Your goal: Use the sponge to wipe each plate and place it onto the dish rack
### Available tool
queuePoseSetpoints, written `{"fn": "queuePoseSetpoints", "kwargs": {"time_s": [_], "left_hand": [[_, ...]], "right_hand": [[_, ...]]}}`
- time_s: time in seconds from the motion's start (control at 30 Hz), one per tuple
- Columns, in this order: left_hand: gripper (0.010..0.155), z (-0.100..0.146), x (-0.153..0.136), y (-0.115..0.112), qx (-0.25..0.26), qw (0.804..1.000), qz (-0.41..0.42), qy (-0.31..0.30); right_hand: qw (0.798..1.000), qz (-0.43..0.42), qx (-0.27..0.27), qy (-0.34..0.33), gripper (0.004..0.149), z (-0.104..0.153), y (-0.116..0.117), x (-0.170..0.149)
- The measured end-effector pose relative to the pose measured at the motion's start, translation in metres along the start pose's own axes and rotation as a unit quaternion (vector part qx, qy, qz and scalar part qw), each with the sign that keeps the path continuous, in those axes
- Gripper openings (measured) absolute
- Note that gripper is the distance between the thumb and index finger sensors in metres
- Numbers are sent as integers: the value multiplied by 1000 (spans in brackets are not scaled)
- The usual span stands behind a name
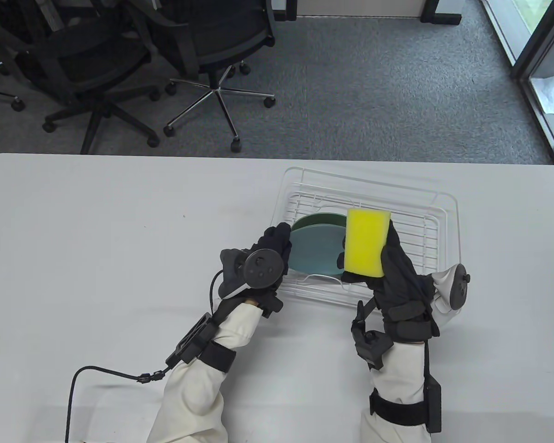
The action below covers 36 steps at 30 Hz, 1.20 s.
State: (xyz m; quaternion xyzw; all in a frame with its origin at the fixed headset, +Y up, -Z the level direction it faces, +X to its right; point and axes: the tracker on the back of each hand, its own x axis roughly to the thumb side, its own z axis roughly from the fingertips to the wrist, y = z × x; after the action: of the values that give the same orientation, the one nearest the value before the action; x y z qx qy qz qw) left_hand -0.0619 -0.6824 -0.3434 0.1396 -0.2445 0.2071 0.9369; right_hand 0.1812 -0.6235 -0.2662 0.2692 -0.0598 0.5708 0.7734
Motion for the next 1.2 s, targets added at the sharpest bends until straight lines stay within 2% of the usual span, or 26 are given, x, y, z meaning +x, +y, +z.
{"fn": "queuePoseSetpoints", "kwargs": {"time_s": [0.2, 0.37, 0.47, 0.57, 0.73, 0.8, 0.87, 1.1, 1.2], "left_hand": [[42, -3, -3, -14, -25, 999, 14, 15], [42, -3, -6, -27, -55, 998, 31, 22], [43, -3, -9, -28, -55, 997, 49, 37], [52, 3, -17, -15, -53, 991, 110, 60], [54, 27, -36, 22, -5, 990, 122, 65], [54, 40, -45, 34, 5, 989, 128, 71], [54, 58, -57, 45, 19, 987, 139, 80], [57, 97, -86, 58, 39, 983, 149, 102], [61, 111, -99, 57, 46, 975, 179, 123]], "right_hand": [[999, 40, 19, 25, 60, -6, 13, -8], [997, 60, 15, 42, 60, -9, 16, -16], [996, 68, 12, 53, 60, -11, 18, -21], [995, 73, 13, 64, 60, -12, 19, -26], [988, 131, 18, 83, 61, -11, 21, -27], [976, 187, 47, 103, 61, -9, 24, -30], [953, 263, 87, 122, 61, -4, 29, -37], [912, 354, 143, 154, 60, 13, 44, -68], [874, 421, 182, 162, 60, 19, 54, -87]]}}
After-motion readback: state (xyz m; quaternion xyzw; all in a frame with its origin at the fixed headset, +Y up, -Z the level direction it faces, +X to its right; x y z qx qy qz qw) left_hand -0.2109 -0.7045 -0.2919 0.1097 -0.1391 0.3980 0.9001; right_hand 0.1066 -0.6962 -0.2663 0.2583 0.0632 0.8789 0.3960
